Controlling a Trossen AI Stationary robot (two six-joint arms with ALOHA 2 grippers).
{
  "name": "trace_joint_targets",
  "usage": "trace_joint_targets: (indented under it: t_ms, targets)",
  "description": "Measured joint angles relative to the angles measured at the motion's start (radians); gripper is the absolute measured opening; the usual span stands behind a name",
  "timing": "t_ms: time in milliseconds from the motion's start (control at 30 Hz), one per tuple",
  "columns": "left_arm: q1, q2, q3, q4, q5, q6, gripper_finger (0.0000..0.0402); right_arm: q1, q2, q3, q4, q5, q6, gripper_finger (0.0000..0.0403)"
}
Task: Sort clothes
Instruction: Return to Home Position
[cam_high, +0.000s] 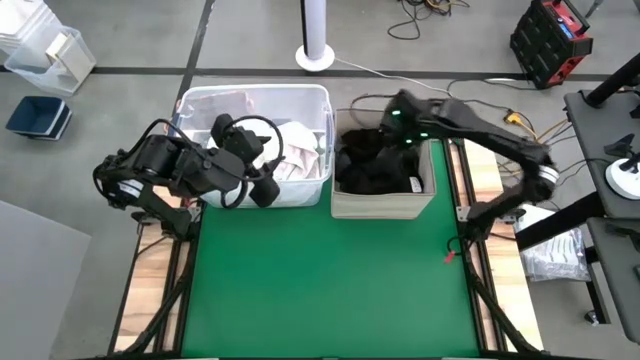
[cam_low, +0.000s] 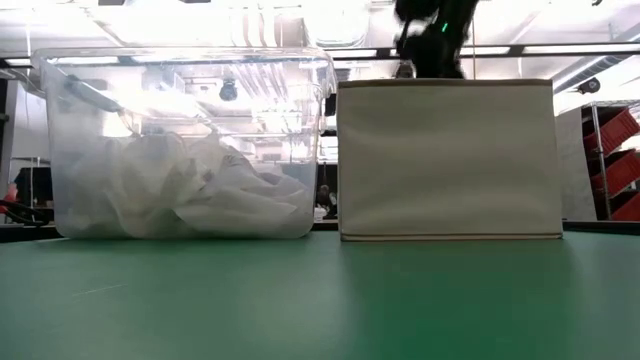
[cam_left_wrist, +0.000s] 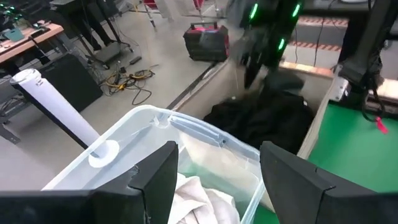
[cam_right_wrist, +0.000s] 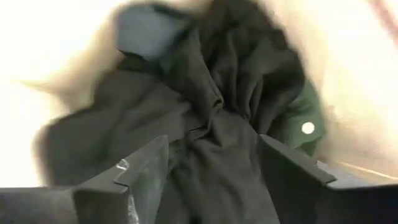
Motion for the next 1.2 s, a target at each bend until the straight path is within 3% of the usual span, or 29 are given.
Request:
trace_joint_targets:
  t_ms: [133, 300, 400, 500, 800, 1033, 1100, 1200]
  targets:
    - [-0.049, 0.0, 0.0, -0.009, 0.076, 0.103, 0.0204, 0.034, -0.17, -0.023, 0.122, -0.074, -0.023, 0.0252]
    - [-0.104, -0.009, -0.001, 0.131, 0.137, 0.32, 0.0204, 0.116, -0.404, -0.198, 0.607, -0.228, 0.008, 0.025]
    - [-0.103, -0.052, -0.035, 0.288, 0.307, 0.438, 0.0204, 0.183, -0.509, -0.336, 0.877, -0.251, 0.037, 0.0239]
    - [-0.095, -0.13, -0.147, 0.478, 0.479, 0.552, 0.0204, 0.231, -0.587, -0.449, 1.026, -0.253, 0.06, 0.0227]
    - [-0.092, -0.447, -0.629, 0.927, 0.506, 0.568, 0.0204, 0.264, -0.705, -0.579, 1.065, -0.246, 0.096, 0.0198]
    - [-0.091, -0.605, -0.879, 1.018, 0.461, 0.396, 0.0204, 0.262, -0.722, -0.563, 1.071, -0.265, 0.191, 0.0183]
    - [-0.091, -0.625, -0.926, 1.017, 0.463, 0.336, 0.0204, 0.262, -0.729, -0.562, 1.071, -0.349, 0.166, 0.0182]
    - [-0.092, -0.641, -1.008, 1.022, 0.502, 0.282, 0.0204, 0.264, -0.745, -0.576, 1.078, -0.655, 0.027, 0.0184]
